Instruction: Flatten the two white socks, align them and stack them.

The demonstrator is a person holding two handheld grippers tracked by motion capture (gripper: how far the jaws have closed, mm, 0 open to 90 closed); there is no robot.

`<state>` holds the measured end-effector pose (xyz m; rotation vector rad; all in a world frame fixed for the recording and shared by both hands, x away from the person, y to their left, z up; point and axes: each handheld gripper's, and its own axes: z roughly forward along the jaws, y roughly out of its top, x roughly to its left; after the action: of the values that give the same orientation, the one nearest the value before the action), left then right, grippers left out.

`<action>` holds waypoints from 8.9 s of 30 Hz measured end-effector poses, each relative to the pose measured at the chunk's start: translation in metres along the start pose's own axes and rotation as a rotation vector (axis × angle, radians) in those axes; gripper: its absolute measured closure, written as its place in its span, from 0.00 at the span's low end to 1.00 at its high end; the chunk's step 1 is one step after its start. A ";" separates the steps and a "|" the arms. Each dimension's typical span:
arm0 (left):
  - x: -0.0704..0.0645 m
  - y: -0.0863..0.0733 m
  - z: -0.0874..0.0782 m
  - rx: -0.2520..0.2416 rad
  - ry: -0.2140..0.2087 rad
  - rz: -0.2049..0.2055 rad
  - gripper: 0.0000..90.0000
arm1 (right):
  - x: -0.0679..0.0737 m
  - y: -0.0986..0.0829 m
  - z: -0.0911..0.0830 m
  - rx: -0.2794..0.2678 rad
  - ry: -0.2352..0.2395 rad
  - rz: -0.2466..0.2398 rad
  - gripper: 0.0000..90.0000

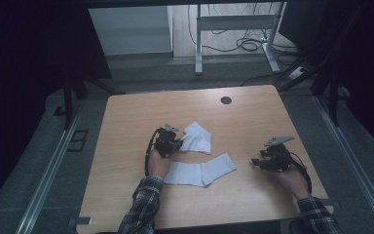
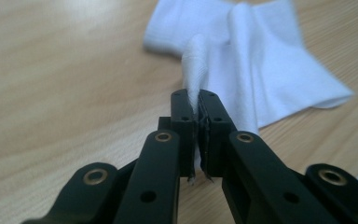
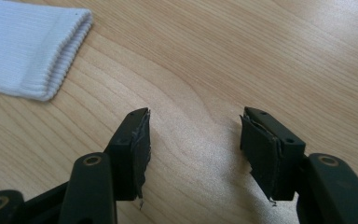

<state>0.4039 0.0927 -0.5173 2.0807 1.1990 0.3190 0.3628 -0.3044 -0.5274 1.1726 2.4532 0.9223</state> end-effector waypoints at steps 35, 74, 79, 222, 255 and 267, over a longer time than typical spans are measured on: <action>-0.108 0.069 0.020 -0.029 -0.180 0.187 0.95 | 0.000 -0.002 0.001 -0.020 0.001 -0.001 0.44; -0.058 0.044 0.016 0.027 0.003 0.114 0.95 | 0.002 -0.003 0.001 -0.022 -0.010 -0.014 0.43; -0.039 0.022 0.023 0.079 0.058 0.053 0.93 | 0.002 -0.003 0.002 -0.025 -0.010 -0.013 0.43; -0.020 0.023 -0.029 -0.070 0.021 0.065 0.45 | 0.020 0.030 -0.001 -0.068 0.108 0.056 0.76; 0.004 -0.028 -0.004 0.016 0.042 0.024 0.37 | 0.038 0.099 0.067 -0.018 0.143 0.079 0.82; -0.003 -0.026 -0.005 0.005 0.012 0.037 0.33 | 0.033 0.088 0.070 0.010 0.129 0.062 0.86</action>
<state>0.3827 0.1005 -0.5310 2.1104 1.1702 0.3461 0.4283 -0.2078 -0.5228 1.2353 2.5375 1.0350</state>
